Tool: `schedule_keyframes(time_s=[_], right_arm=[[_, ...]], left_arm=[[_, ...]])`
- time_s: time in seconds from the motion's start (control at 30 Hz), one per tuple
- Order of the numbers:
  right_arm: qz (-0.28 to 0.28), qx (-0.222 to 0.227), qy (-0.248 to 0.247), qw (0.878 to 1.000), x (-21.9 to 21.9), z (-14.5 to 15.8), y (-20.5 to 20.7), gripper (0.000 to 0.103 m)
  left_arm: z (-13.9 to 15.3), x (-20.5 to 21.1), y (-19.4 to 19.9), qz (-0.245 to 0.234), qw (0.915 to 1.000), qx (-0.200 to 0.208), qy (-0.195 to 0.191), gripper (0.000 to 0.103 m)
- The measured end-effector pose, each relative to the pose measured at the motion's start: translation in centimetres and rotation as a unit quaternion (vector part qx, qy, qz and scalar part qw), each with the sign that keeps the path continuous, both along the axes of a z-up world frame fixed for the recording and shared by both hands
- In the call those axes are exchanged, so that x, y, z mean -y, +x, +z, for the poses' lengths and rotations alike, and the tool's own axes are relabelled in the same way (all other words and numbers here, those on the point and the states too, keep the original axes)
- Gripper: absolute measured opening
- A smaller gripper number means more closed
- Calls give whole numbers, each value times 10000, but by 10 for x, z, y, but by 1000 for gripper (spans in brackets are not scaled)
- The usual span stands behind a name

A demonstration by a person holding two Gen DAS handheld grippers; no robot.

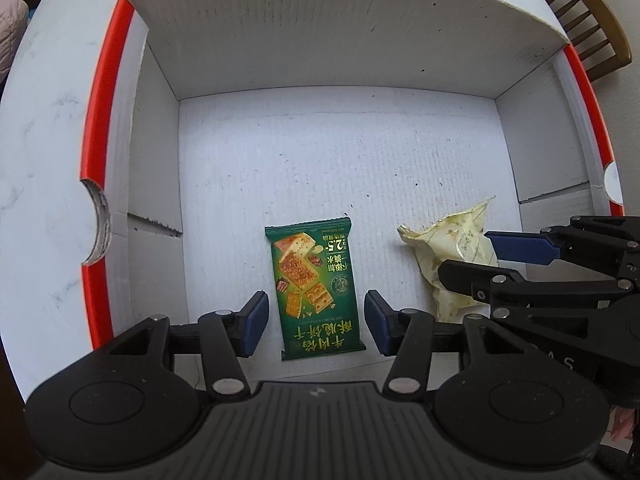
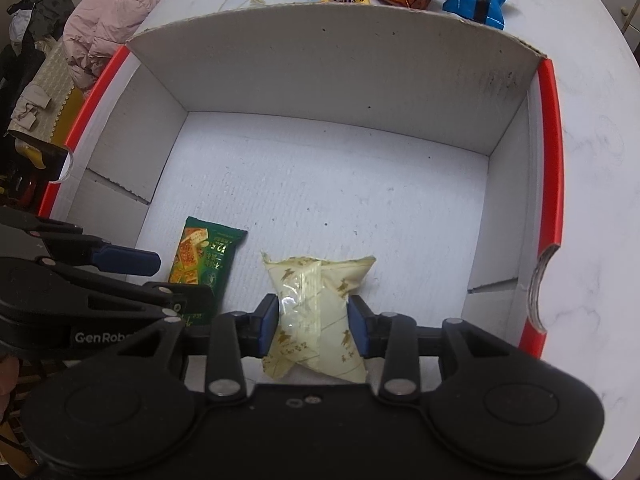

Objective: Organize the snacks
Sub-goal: 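Carry both packets into the white box and open both tools, then lift both tools out of the box and move back toward the snacks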

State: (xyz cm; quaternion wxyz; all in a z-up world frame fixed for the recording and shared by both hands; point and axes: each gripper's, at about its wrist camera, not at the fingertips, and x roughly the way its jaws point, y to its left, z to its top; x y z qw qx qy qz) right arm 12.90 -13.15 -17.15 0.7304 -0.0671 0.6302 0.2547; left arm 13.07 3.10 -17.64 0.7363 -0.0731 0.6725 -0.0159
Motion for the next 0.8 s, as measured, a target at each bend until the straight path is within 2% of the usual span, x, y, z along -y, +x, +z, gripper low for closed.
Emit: schedule_keyframes(time_s=[0.3, 0.43, 0.5, 0.73, 0.8], right_arm=[[-32, 29, 128, 9999, 8, 14, -6, 46], [-58, 156, 311, 9994, 13, 31, -9, 52], [-69, 239, 418, 9988, 17, 41, -10, 58], [-98, 607, 675, 9958, 28, 76, -7, 66], [-130, 729, 726, 9946, 31, 85, -4, 72]], left_arm=[[21, -6, -11, 6, 9996, 267, -78, 55], [39, -5, -17, 16, 9987, 492, -141, 55], [48, -5, -19, 26, 9980, 617, -162, 55], [78, 0, -24, 26, 9938, 1109, -116, 56], [89, 1, -22, 13, 9918, 1277, -82, 56]])
